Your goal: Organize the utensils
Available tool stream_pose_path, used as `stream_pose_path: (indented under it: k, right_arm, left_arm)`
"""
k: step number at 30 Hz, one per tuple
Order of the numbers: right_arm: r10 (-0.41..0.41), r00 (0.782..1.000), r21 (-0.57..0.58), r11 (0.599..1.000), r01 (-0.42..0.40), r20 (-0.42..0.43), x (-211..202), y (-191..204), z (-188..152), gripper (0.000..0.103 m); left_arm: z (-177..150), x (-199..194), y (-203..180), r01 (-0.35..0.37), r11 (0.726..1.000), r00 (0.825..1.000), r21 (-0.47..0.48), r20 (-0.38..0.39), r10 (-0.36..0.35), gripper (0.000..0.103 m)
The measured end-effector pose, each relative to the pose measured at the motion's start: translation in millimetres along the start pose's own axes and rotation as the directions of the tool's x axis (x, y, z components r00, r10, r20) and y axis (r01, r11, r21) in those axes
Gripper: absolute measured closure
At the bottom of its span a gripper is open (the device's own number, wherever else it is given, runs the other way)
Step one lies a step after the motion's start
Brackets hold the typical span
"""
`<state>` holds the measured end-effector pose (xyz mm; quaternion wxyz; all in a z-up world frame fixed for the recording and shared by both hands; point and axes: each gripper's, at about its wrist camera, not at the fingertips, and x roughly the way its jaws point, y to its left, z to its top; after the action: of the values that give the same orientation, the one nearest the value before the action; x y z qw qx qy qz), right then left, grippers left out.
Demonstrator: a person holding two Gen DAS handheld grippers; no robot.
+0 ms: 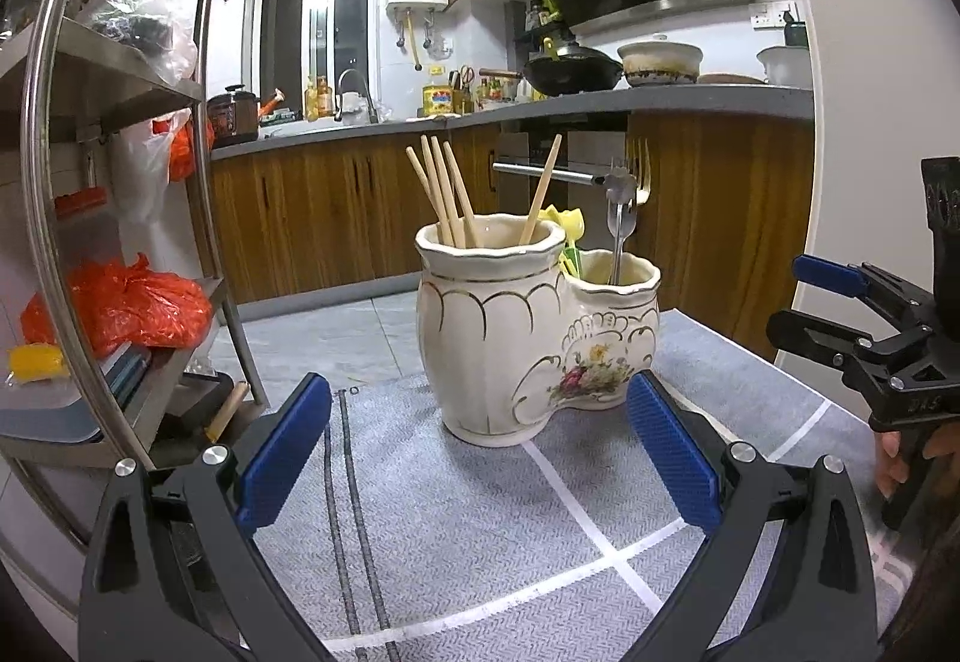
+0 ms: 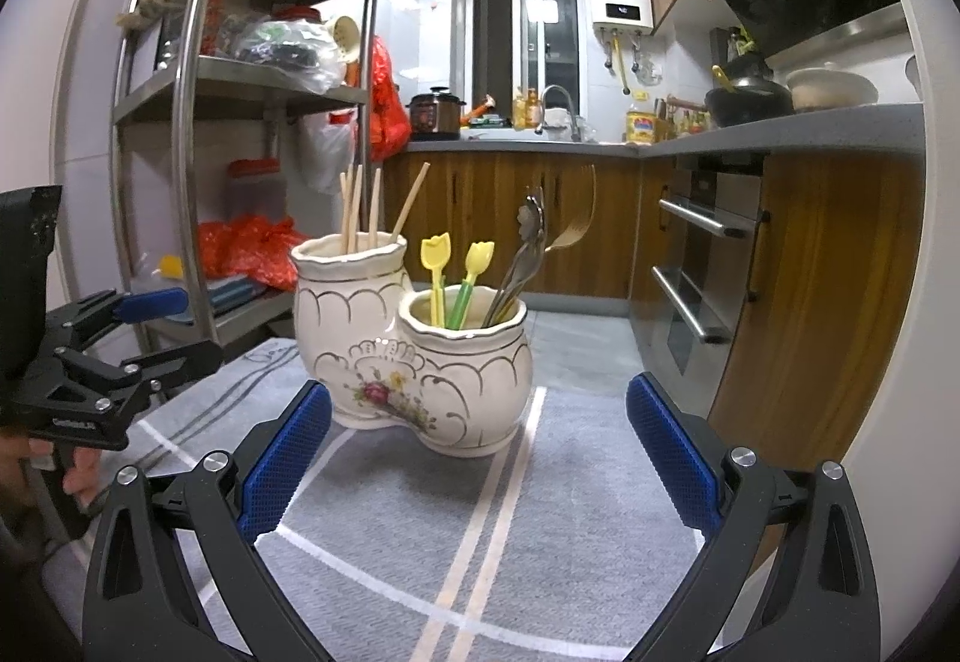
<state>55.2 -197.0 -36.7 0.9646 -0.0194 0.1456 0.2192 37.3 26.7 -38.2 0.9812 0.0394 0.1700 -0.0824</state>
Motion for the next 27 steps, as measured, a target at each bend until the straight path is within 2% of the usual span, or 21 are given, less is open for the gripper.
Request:
stream_pose_path:
  k: [27]
  right_arm:
    - [-0.025,1.0,0.009,1.0,0.025,0.003,-0.4,-2.0,-2.2,0.005]
  left_arm:
    - [-0.6,-2.6,2.6,-0.006,1.0,1.0,-0.011,0.029,0.006,0.006]
